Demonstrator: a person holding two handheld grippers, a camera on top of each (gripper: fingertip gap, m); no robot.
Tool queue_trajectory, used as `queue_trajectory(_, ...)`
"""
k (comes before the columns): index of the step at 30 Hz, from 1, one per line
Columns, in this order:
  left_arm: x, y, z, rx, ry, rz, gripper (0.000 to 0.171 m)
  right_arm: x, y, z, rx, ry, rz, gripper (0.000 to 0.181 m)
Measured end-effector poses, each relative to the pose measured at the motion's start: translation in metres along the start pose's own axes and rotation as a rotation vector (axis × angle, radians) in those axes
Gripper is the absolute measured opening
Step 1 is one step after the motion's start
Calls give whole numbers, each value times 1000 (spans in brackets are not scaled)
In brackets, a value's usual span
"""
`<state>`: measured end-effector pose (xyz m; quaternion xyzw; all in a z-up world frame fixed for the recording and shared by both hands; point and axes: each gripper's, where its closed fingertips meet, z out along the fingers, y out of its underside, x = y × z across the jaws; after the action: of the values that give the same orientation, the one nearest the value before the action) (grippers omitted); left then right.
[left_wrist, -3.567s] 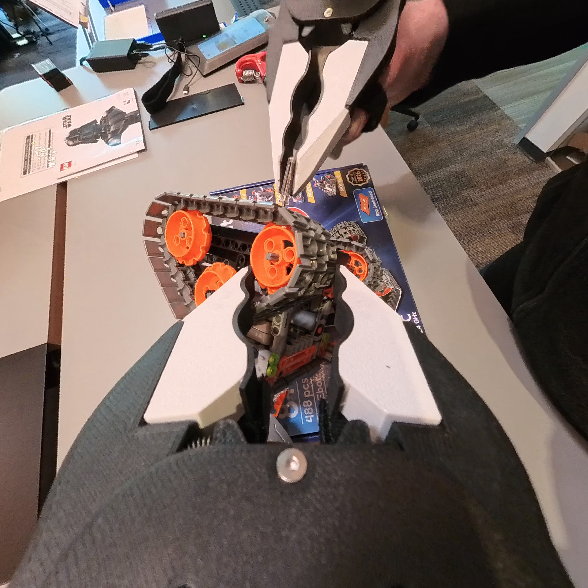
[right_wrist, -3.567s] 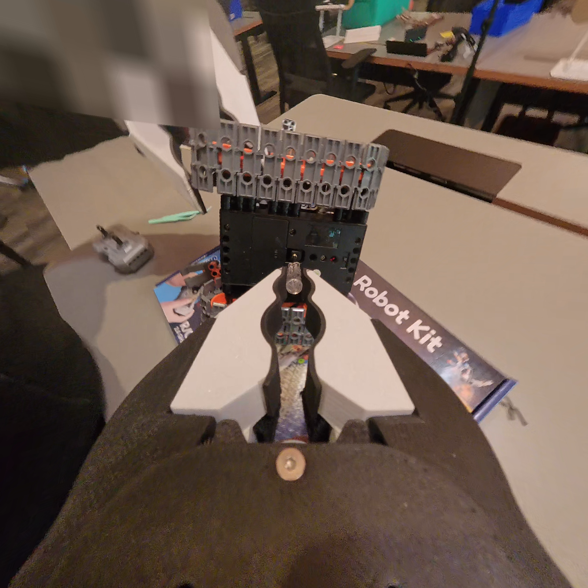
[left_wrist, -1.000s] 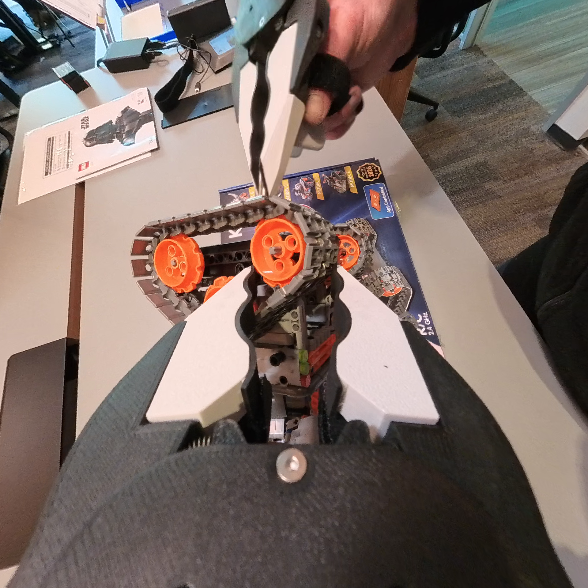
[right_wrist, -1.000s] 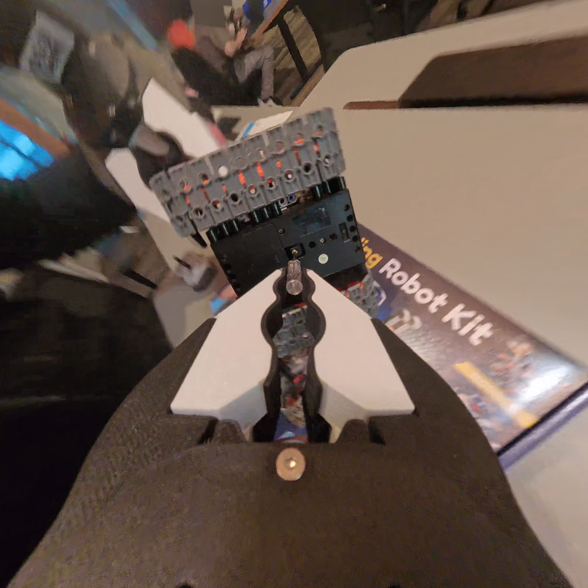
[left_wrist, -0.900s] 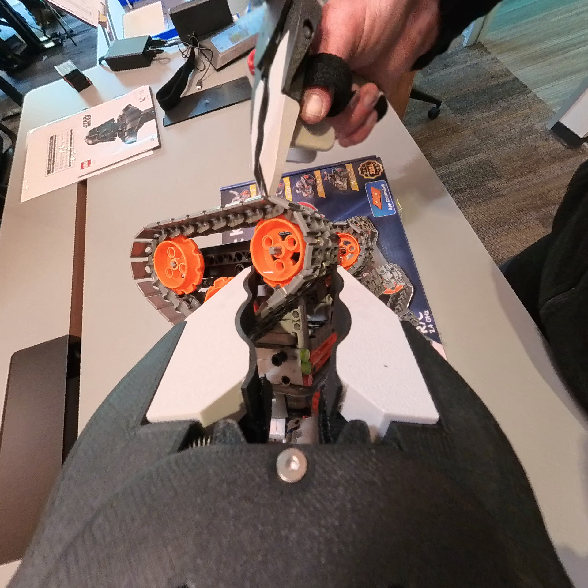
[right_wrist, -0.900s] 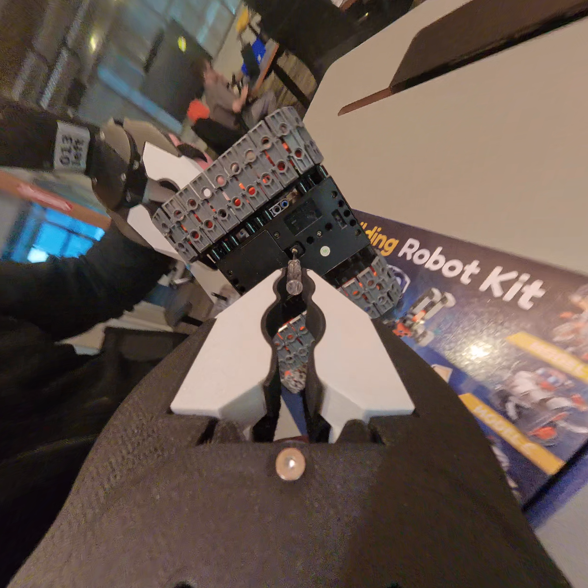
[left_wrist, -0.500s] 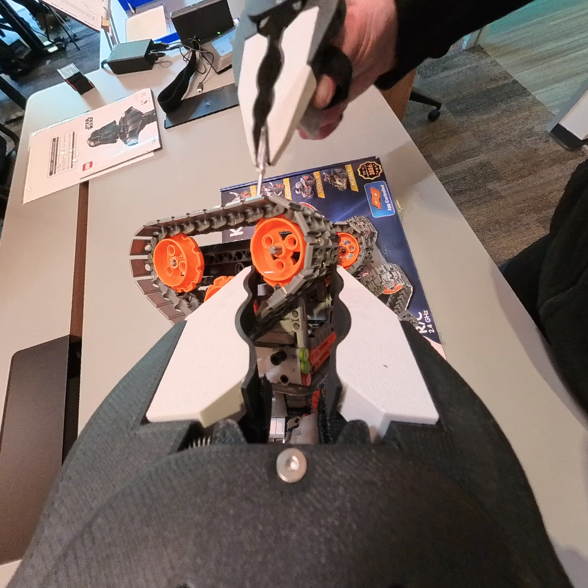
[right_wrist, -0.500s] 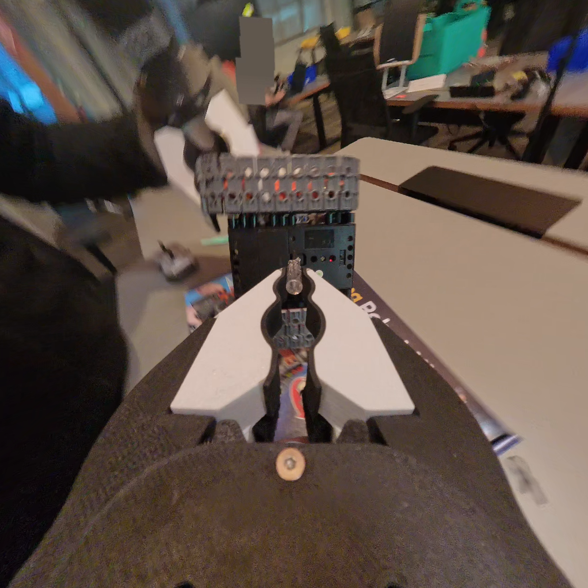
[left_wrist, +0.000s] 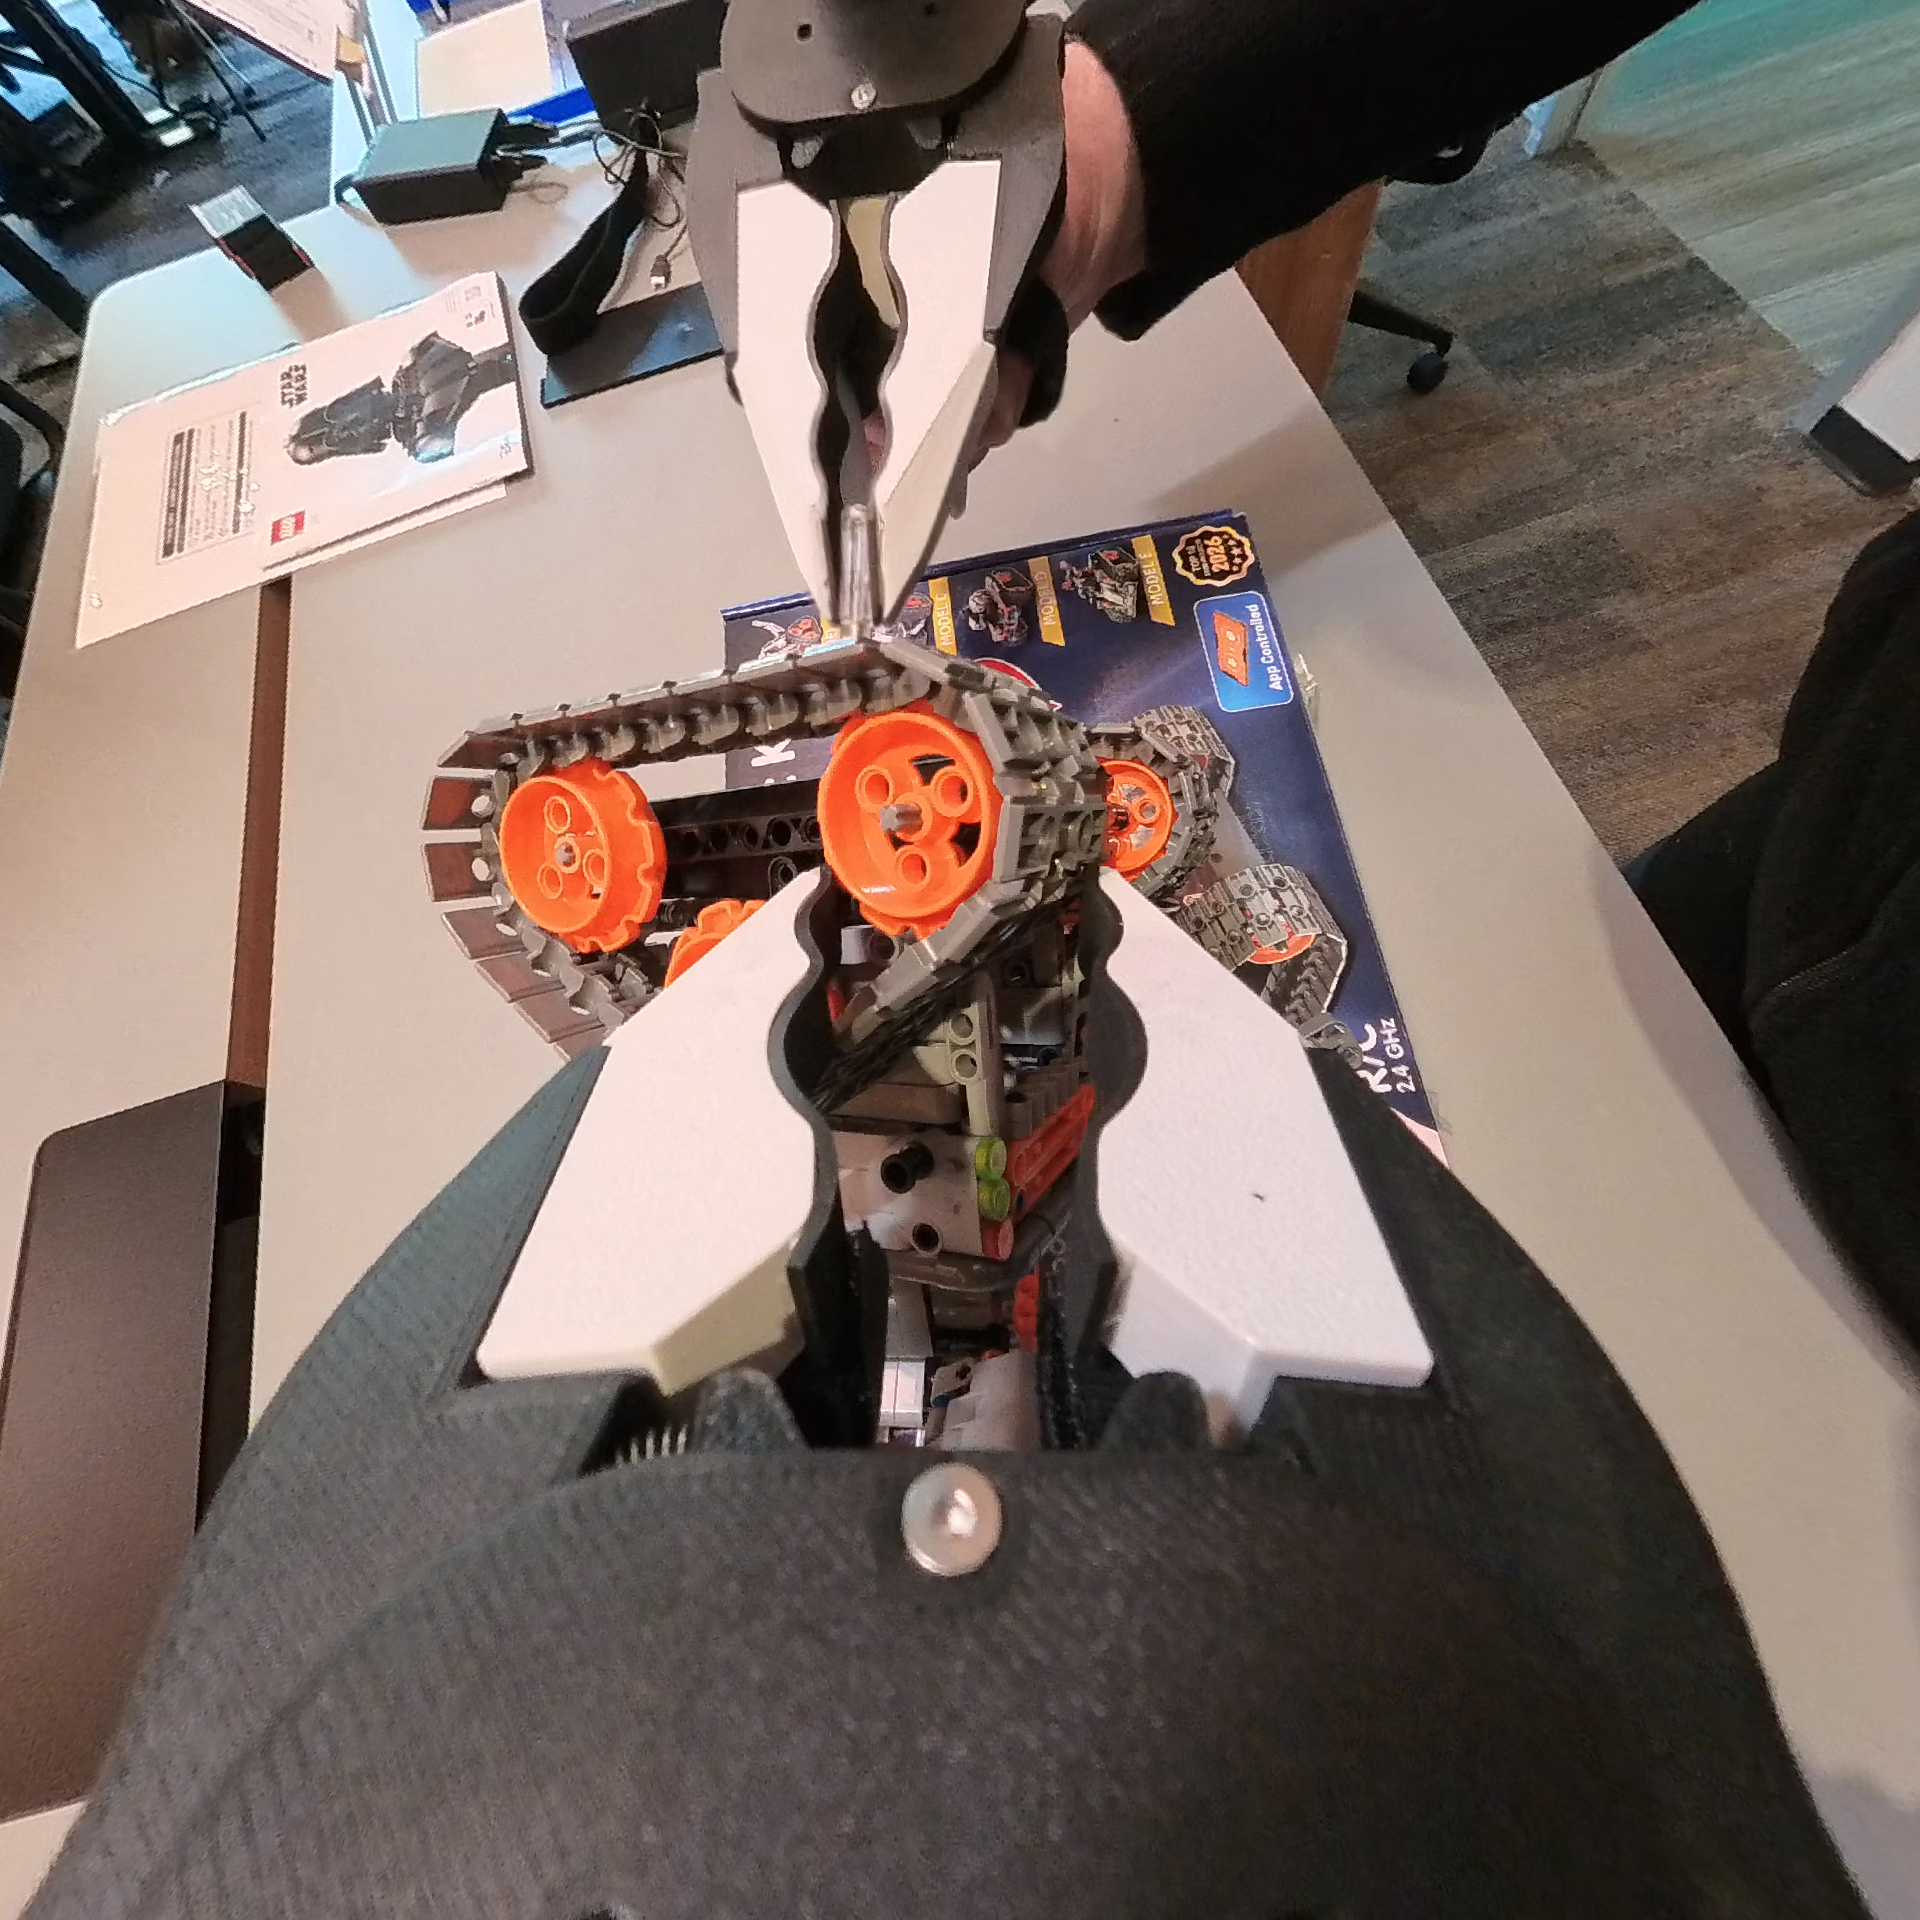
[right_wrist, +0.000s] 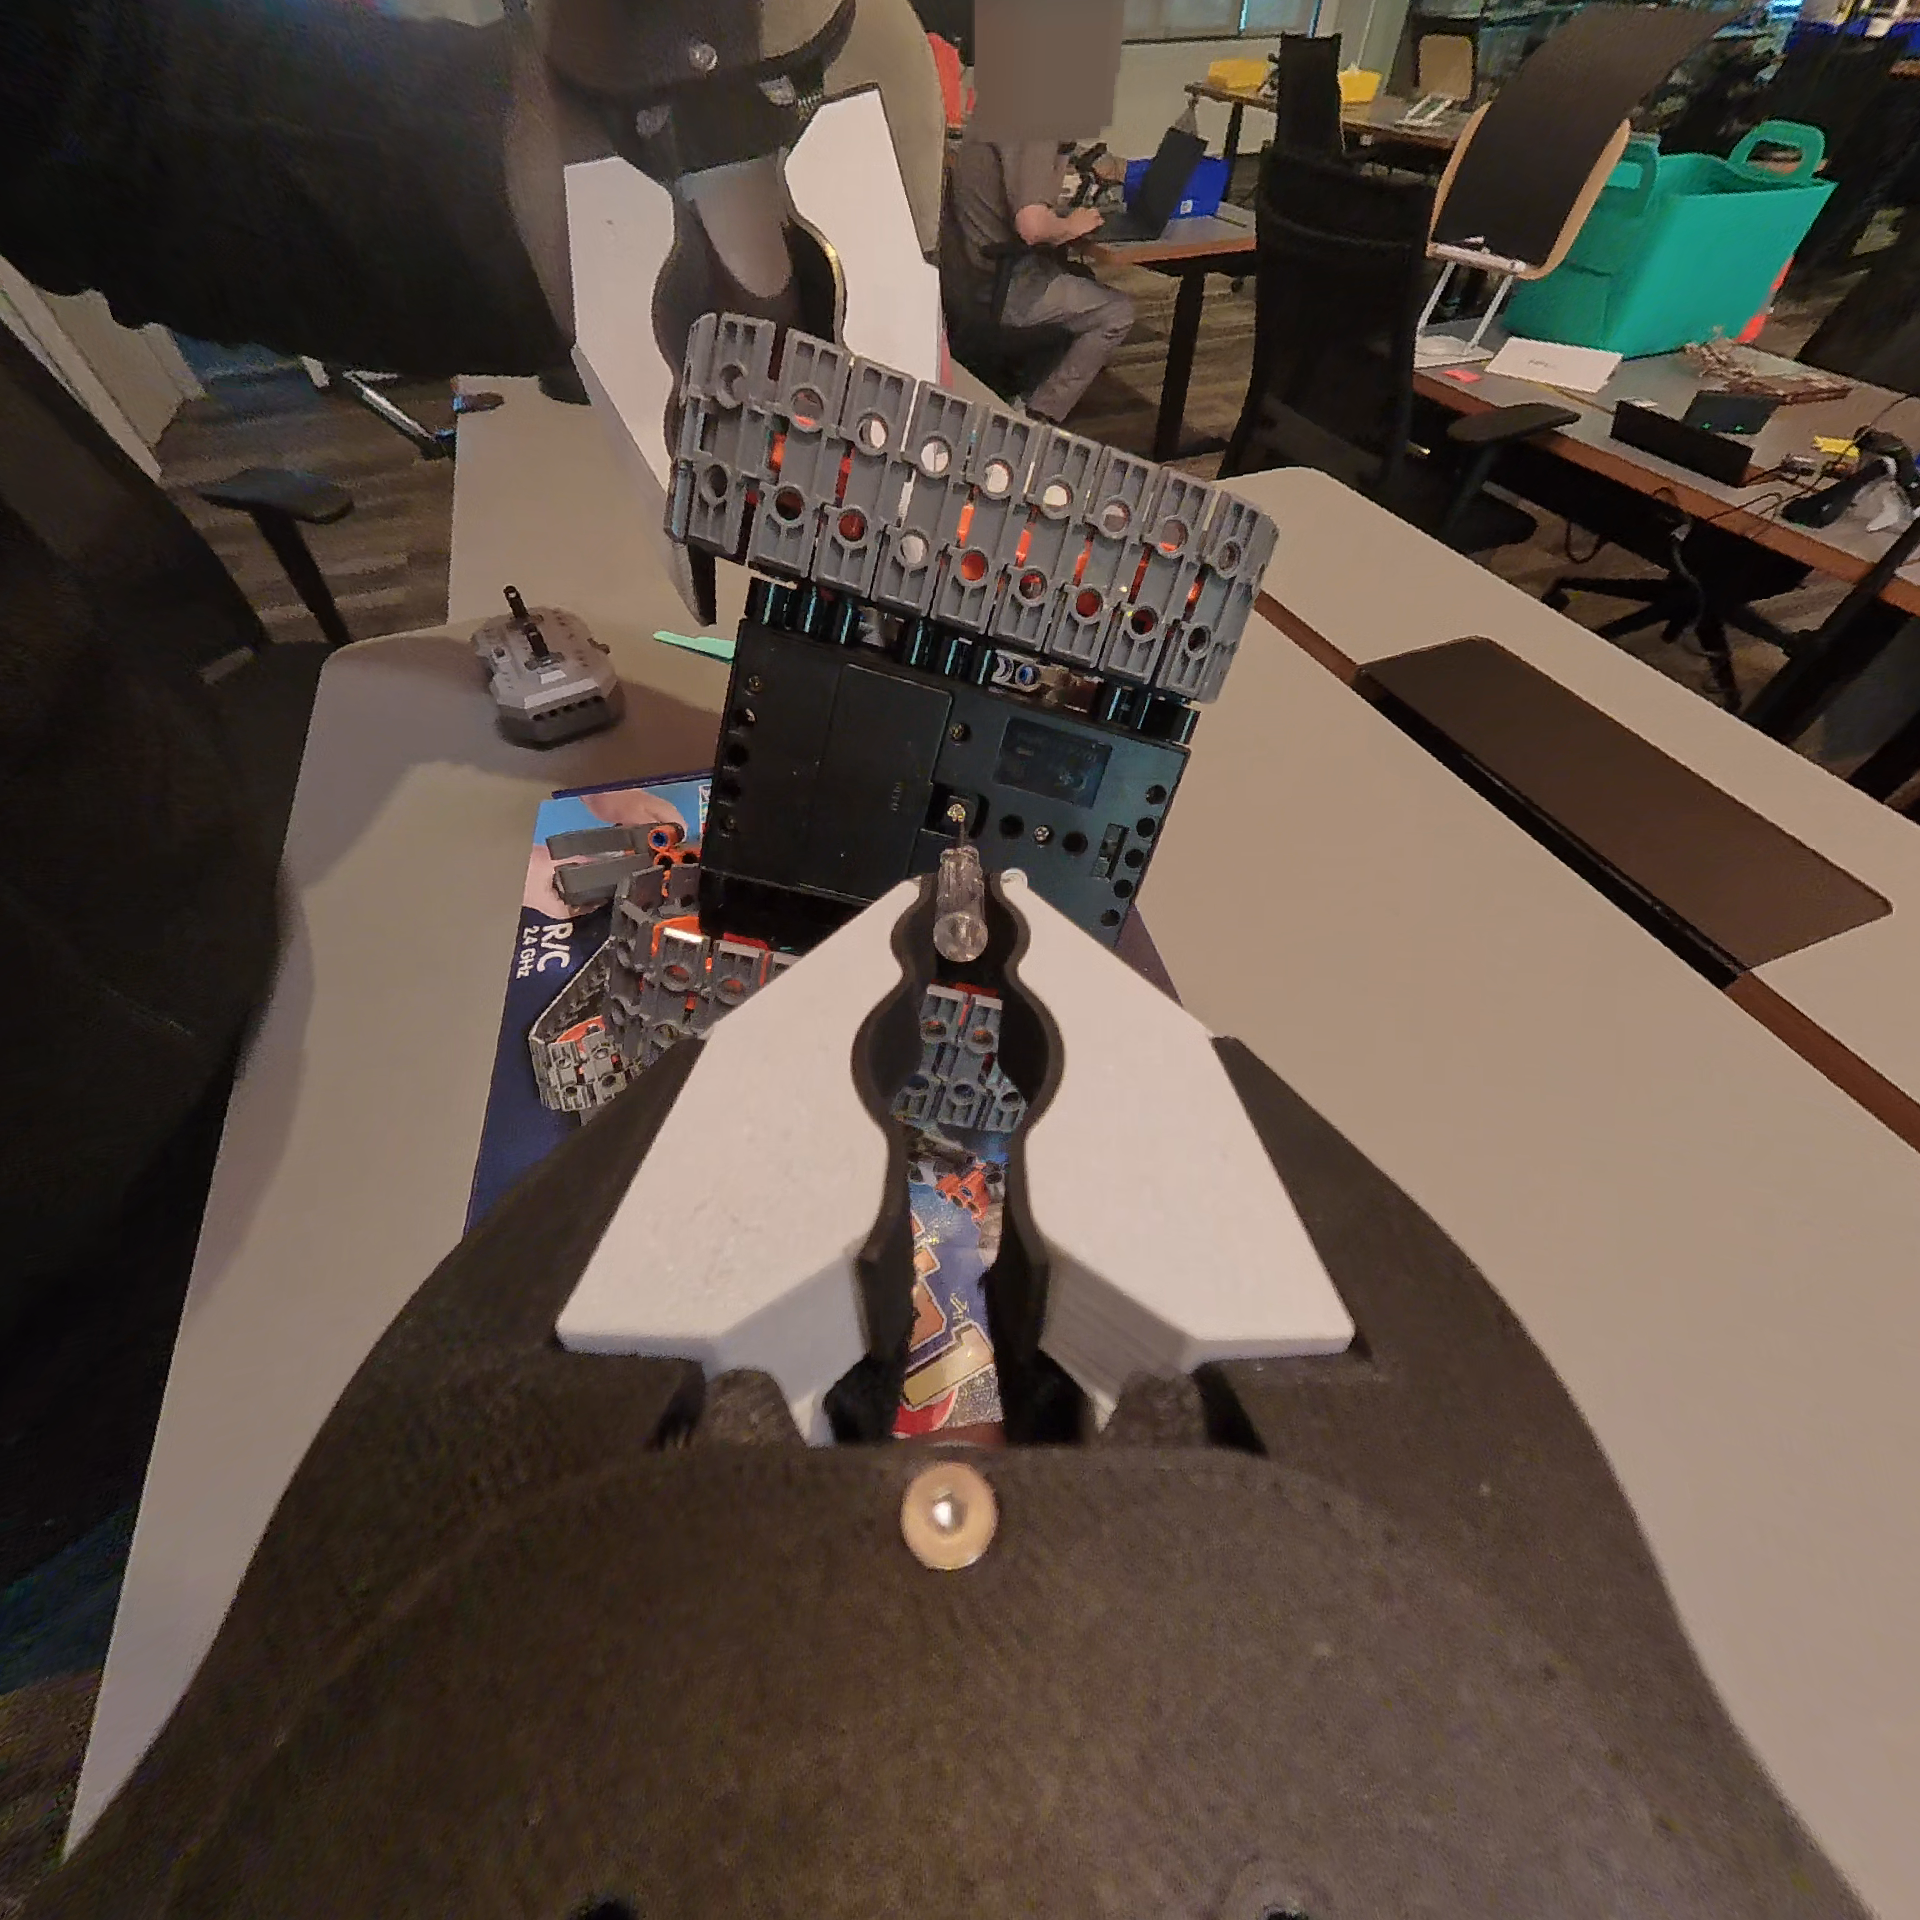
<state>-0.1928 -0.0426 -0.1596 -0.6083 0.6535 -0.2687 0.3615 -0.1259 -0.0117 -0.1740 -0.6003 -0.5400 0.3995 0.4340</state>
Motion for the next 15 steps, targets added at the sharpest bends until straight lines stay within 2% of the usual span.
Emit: queue_trajectory(15,1,-1,0,-7,-8,-7,44,-2,-1,5,12,-12,-24,5)
